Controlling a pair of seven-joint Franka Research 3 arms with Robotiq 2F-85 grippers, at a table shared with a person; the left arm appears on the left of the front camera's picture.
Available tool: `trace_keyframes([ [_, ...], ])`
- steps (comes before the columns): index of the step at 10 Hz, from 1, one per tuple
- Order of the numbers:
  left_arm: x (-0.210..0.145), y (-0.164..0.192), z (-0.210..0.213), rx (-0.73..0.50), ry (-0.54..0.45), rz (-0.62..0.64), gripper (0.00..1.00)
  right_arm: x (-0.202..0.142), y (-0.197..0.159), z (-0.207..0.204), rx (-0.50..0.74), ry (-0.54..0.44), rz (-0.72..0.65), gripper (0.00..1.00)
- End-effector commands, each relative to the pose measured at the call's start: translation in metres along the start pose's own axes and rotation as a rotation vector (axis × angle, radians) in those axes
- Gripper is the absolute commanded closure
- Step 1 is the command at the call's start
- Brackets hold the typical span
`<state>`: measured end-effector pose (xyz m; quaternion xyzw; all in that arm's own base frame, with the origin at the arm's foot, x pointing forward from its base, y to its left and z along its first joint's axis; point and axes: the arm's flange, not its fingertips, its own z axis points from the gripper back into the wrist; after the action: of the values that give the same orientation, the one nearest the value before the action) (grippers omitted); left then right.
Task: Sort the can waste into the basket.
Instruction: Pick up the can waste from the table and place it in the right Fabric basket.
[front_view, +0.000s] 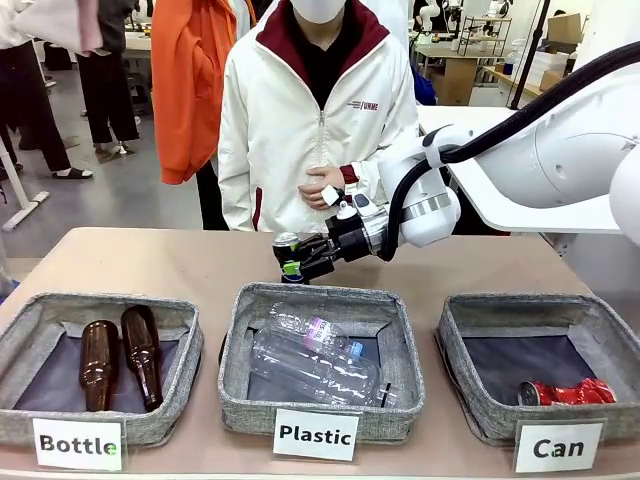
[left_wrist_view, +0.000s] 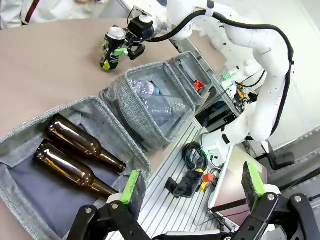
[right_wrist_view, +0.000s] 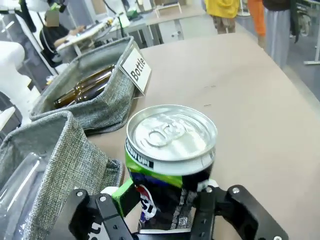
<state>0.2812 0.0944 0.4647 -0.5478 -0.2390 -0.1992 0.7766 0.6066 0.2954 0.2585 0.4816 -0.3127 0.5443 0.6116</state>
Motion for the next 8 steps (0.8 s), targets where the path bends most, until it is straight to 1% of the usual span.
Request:
trace_keyframes([
  [1, 0.002, -0.004, -0.001, -0.016, -0.012, 0.001, 0.00, 0.000, -0.006, 0.001, -0.003, -0.046, 0.017, 1.00],
  [3, 0.002, -0.004, -0.001, -0.016, -0.012, 0.001, 0.00, 0.003, -0.003, 0.003, -0.005, -0.054, 0.023, 1.00],
  [4, 0.002, -0.004, -0.001, -0.016, -0.012, 0.001, 0.00, 0.012, 0.003, 0.010, -0.021, -0.044, 0.040, 1.00],
  [5, 0.002, -0.004, -0.001, -0.016, -0.012, 0.001, 0.00, 0.033, 0.016, 0.027, -0.031, -0.048, 0.055, 1.00],
  [6, 0.002, -0.004, -0.001, -0.016, -0.012, 0.001, 0.00, 0.061, 0.038, 0.052, -0.048, -0.019, 0.071, 1.00],
  [7, 0.002, -0.004, -0.001, -0.016, -0.012, 0.001, 0.00, 0.094, 0.072, 0.086, -0.064, 0.036, 0.069, 1.00],
  [8, 0.002, -0.004, -0.001, -0.016, -0.012, 0.001, 0.00, 0.116, 0.107, 0.121, -0.072, 0.133, 0.058, 1.00],
])
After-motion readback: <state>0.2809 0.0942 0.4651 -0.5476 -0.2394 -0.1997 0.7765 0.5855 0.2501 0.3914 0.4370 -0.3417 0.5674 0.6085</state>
